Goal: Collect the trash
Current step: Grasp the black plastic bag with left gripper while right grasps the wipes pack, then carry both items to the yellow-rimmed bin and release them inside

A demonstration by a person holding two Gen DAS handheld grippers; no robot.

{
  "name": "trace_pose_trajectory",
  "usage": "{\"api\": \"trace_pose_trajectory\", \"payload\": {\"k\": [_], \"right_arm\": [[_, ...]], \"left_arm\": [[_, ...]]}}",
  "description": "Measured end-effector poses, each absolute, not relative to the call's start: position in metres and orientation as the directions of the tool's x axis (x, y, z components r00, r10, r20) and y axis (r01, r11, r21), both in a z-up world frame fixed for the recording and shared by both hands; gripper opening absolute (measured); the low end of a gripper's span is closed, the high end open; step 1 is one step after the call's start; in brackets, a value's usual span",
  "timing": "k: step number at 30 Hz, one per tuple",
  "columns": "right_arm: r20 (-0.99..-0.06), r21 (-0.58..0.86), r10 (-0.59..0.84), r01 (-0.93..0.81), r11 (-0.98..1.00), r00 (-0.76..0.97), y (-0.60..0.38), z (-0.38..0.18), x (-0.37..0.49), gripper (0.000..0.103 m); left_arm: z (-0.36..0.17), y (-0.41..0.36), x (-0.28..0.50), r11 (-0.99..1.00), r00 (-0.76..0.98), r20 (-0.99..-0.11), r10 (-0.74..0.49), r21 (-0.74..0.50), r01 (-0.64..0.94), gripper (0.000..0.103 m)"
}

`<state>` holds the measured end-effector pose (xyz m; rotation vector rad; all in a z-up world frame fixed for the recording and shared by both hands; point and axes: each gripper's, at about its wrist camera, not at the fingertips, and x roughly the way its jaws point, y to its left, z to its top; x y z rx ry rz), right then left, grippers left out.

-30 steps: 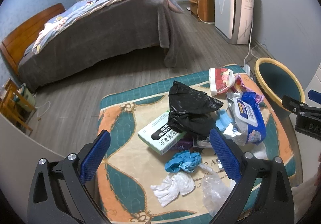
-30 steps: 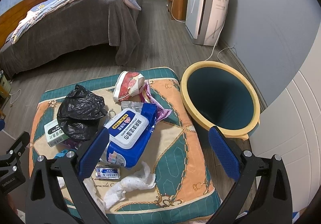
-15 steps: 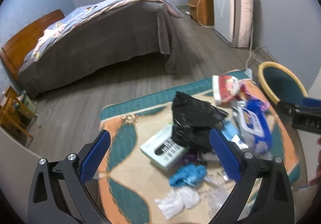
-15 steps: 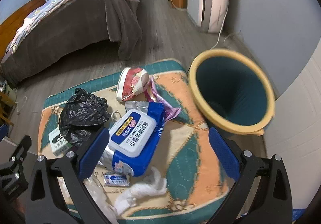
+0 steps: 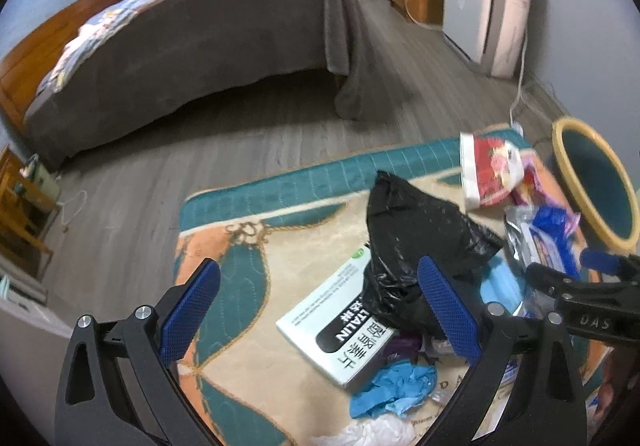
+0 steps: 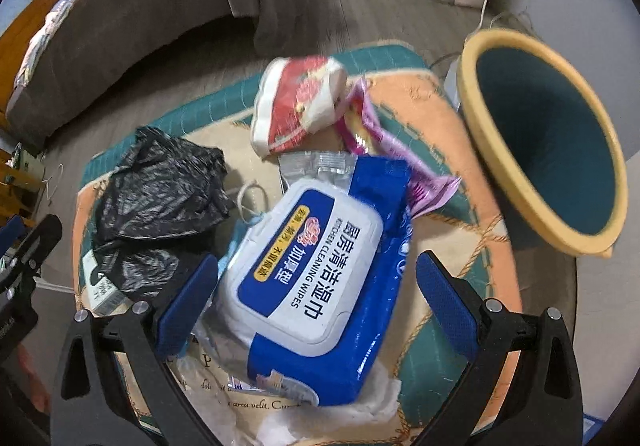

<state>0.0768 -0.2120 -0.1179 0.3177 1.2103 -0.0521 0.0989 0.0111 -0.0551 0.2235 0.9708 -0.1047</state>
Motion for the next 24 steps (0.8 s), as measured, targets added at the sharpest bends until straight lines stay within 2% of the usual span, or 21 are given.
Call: {"api": "trace_pose_trajectory", "payload": {"k": [3,7,8,9,10,11,13,18,24], "right_arm": [[-0.928,0.238,0.158,0.211,0.948,0.337,-0.212,-0.125,0.076,0.097],[-0.921,0.262,0.185,0.195,0.945,0.342,-0.211,-0.124,0.074,0.085],[-0.920,0.262,0.185,0.190,0.946,0.344,-0.211,-0.122,0.073,0.084],[-0.920,0.258,0.182,0.188,0.948,0.348,-0.211,-0.122,0.074,0.082],[-0.918,0.260,0.182,0.190,0.947,0.352,-0.212,-0.120,0.072,0.080],[-0.916,0.265,0.186,0.189,0.945,0.355,-0.212,-0.119,0.071,0.079],[-0.913,0.267,0.186,0.186,0.946,0.363,-0.215,-0.115,0.069,0.076],[-0.896,0.247,0.155,0.177,0.953,0.416,-0.221,-0.091,0.062,0.075],[-0.866,0.216,0.122,0.143,0.966,0.485,-0.236,-0.044,0.044,0.075]], "left_arm": [[-0.069,0.000,0.101,0.964,0.531,-0.848,-0.015,0.128,0.232,0.098],[-0.084,-0.009,0.107,0.963,0.489,-0.871,-0.041,0.097,0.253,0.092],[-0.088,-0.011,0.107,0.962,0.474,-0.879,-0.049,0.086,0.260,0.086],[-0.093,-0.013,0.108,0.959,0.451,-0.891,-0.052,0.082,0.272,0.069],[-0.097,-0.015,0.109,0.957,0.438,-0.898,-0.050,0.083,0.279,0.057],[-0.099,-0.017,0.109,0.955,0.429,-0.901,-0.054,0.079,0.286,0.053],[-0.100,-0.021,0.106,0.947,0.415,-0.906,-0.085,0.055,0.315,0.033],[-0.083,-0.024,0.097,0.943,0.470,-0.877,-0.102,0.066,0.327,0.029],[-0.047,-0.023,0.086,0.941,0.547,-0.826,-0.135,0.066,0.333,0.029]]}}
